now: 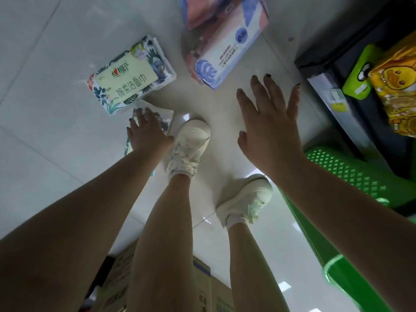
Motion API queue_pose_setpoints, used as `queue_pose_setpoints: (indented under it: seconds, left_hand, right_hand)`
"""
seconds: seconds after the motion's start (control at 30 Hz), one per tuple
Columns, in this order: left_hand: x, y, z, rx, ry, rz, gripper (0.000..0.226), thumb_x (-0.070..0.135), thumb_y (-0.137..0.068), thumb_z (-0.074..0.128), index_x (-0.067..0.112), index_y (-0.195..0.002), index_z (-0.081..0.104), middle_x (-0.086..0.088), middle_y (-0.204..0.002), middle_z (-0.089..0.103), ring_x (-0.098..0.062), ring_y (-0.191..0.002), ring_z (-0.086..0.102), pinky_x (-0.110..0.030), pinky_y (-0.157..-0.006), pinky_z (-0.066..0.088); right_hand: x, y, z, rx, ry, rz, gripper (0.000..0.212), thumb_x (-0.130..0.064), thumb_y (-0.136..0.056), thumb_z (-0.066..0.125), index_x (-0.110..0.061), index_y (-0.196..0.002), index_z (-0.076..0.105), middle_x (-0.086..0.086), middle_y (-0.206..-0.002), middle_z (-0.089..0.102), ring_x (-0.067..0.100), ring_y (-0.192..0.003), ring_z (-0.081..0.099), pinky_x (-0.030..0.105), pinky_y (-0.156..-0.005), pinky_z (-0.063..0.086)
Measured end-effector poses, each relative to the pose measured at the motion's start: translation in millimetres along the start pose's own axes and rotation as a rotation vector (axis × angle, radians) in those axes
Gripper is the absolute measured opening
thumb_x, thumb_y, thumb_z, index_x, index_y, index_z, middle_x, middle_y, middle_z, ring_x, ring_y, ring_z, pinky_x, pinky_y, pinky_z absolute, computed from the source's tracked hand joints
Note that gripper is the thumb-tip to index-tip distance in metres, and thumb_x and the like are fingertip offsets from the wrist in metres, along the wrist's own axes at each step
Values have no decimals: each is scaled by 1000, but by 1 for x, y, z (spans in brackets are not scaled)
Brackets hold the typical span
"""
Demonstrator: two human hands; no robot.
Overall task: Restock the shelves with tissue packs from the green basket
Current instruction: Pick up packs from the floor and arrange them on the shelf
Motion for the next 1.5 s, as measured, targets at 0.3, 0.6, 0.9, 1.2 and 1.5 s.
queue_pose_setpoints:
  seconds: [0.3,0.6,0.9,1.2,1.5]
  left_hand:
    - [-11,-56,29,13,80,-180,112,41,-76,69,-10,-143,-5,-27,-151,12,-36,-140,19,-42,-113,24]
    - [-26,-70,43,167,83,-187,136,54,-58,80,-3,-145,-7,-22,-141,31,-39,-128,36,-49,-104,34]
    - [-15,-32,32,303,24,76,114,38,-64,80,0,-147,10,-20,-138,39,-36,-123,40,-47,-98,32]
    - [25,17,-19,473,163,300,98,37,-62,73,-4,-140,30,-20,-136,46,-34,-123,46,-41,-95,36]
    - [59,50,-46,627,244,557,101,51,-59,72,-11,-132,38,-26,-128,52,-39,-118,51,-46,-95,42]
  right_hand:
    - [12,-14,46,-158,-33,43,69,-24,-85,57,-14,-146,27,13,-155,18,30,-145,10,58,-112,0]
    - [16,-23,66,-166,-64,7,63,-26,-89,53,-15,-145,26,10,-155,19,27,-144,12,56,-113,-1]
    - [12,-5,55,-207,-24,-62,63,-28,-88,56,-14,-143,30,10,-154,22,28,-144,15,57,-113,0]
    - [12,0,11,-175,-108,56,68,-33,-88,53,-13,-146,22,10,-153,22,28,-143,15,56,-113,0]
    - [-8,-29,6,-126,-786,444,48,-32,-87,56,-6,-123,39,12,-119,43,30,-104,53,29,-78,39]
Point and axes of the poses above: each hand's wrist, its own y-axis away from the middle knuckle, its own z-axis out of the palm, x = y × z, the point moved 3 cm from there along -y, towards the middle knuckle
